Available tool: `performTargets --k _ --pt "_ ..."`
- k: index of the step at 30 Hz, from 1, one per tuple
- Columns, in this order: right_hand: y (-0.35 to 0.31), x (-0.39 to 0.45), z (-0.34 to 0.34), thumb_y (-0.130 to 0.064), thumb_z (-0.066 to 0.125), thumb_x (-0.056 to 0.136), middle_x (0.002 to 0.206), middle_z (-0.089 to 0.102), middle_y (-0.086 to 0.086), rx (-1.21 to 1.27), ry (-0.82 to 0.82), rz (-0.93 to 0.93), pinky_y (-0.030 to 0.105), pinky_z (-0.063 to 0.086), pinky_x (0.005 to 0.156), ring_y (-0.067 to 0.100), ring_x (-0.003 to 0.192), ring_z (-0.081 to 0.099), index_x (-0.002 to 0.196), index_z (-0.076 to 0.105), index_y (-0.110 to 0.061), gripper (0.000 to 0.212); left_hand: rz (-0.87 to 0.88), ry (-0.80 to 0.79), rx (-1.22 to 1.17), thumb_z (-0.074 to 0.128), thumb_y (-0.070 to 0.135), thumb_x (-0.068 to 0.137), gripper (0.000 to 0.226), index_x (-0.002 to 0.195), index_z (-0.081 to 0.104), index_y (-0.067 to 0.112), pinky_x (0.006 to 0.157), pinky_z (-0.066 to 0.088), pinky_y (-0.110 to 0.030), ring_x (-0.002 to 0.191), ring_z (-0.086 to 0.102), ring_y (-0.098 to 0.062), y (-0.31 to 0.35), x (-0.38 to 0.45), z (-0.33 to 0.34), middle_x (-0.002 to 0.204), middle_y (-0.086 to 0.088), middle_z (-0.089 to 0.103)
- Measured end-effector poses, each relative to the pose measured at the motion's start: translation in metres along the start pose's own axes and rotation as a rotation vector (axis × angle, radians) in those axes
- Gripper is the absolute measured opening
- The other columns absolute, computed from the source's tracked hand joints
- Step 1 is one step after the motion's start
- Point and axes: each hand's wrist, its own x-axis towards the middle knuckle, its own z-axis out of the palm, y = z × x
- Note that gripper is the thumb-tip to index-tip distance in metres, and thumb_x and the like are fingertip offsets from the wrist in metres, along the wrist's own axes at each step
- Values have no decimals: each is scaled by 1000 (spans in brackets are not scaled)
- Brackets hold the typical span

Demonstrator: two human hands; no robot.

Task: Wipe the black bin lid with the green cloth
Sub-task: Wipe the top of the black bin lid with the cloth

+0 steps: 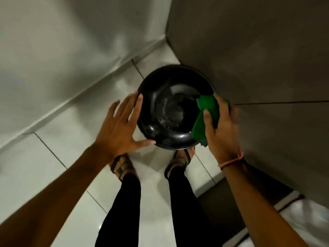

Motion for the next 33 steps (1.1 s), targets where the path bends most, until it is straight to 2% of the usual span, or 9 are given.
performTargets --k 3,5,11,17,20,23,26,30,33 --pt "32 21 46 -39 47 110 170 13 27 -309 0 51 56 38 122 42 155 28 162 33 -24 57 29 -2 -37 49 96 64 143 161 -6 6 127 18 -58 159 6 -31 -12 33 32 172 -17 -2" --pt "42 25 57 -46 40 110 173 3 29 -503 34 11 63 21 127 44 161 12 165 26 -26 60 83 4 -39 55 94 59 148 161 -3 4 127 17 -58 159 5 -32 -10 44 37 171 -20 -1" --pt "64 32 63 -47 30 111 173 11 26 -519 36 -199 60 12 133 37 164 10 166 19 -10 67 120 -14 -69 55 101 46 162 161 -3 3 129 13 -54 160 -1 -28 -10 67 40 172 -17 -5" --pt "-1 59 112 -59 18 108 171 22 26 -582 152 -242 57 19 132 37 162 20 164 24 -5 77 100 -19 -99 51 104 46 161 161 -2 5 127 16 -60 160 -2 -25 -13 70 41 173 -13 -3" --pt "-25 34 143 -52 22 109 172 23 23 -522 64 -404 55 16 133 34 162 21 163 25 -7 70 93 -28 -110 48 103 50 155 162 -4 8 127 13 -62 160 -3 -23 -15 69 45 173 -12 -4" --pt "2 -22 136 -44 28 110 174 18 17 -573 -87 -483 52 15 134 29 164 13 165 16 -10 66 109 -11 -99 45 102 55 151 162 -3 8 125 15 -63 160 -2 -23 -15 67 47 173 -12 -3" --pt "45 -38 99 -44 30 108 172 7 18 -686 -107 -376 56 14 132 29 161 5 164 10 -9 69 123 -14 -96 47 104 51 156 161 -1 5 124 18 -66 160 -1 -24 -14 68 45 173 -13 -2" --pt "46 34 85 -38 27 112 173 14 26 -546 173 -39 57 23 131 38 163 11 165 16 -5 64 120 -33 -106 50 103 49 158 161 -3 5 123 16 -68 160 -4 -24 -10 69 41 173 -13 -5" --pt "0 69 119 -43 29 110 172 23 22 -531 233 -140 55 23 131 35 162 21 164 23 -9 64 95 -44 -102 49 104 48 159 161 -5 7 123 14 -70 160 -4 -22 -11 69 42 173 -11 -6"
